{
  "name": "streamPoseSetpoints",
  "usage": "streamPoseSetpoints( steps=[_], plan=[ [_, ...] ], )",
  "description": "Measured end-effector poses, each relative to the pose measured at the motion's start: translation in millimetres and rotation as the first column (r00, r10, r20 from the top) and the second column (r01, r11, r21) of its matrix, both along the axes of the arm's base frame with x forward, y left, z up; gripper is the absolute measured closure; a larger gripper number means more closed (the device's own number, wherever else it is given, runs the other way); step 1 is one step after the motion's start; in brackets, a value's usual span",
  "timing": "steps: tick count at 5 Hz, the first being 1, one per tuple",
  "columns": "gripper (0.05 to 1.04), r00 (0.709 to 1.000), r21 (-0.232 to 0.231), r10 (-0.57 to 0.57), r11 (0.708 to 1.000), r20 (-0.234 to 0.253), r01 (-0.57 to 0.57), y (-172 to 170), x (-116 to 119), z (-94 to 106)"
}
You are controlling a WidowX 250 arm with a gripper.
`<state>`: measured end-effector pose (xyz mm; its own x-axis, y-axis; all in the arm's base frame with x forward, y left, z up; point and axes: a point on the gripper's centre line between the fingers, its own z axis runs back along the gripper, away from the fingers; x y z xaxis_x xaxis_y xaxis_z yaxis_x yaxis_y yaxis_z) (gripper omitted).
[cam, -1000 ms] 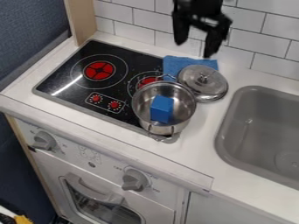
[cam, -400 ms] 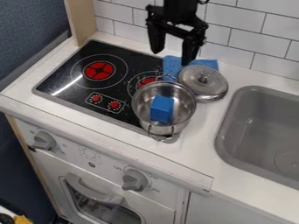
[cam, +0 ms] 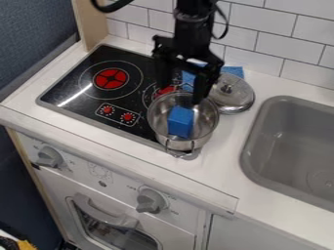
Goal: Move the blue object from the pot to the top middle of the cooker
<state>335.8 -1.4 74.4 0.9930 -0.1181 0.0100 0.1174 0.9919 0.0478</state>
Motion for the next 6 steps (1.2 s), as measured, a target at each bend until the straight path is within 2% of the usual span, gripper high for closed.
streamPoseSetpoints(
  steps=[1,2,3,4,5,6],
  plan=[
    [0.083,1.000,0.033,-0.009,0.999,0.015,0.008,0.8,-14.2,-0.4],
    [0.083,0.999,0.046,-0.027,0.999,0.019,0.026,-1.6,-13.7,-0.5],
    [0.083,0.999,0.050,-0.037,0.998,-0.031,0.038,-1.2,-14.0,-19.2],
    [0.083,0.998,0.034,-0.051,0.998,-0.046,0.052,-3.9,-10.8,-24.6],
    [0.083,0.995,0.030,-0.058,0.998,-0.082,0.061,-3.8,-13.7,-34.0],
    [0.135,0.985,-0.050,-0.100,0.994,-0.141,0.094,-8.4,-13.2,-46.3]
  ],
)
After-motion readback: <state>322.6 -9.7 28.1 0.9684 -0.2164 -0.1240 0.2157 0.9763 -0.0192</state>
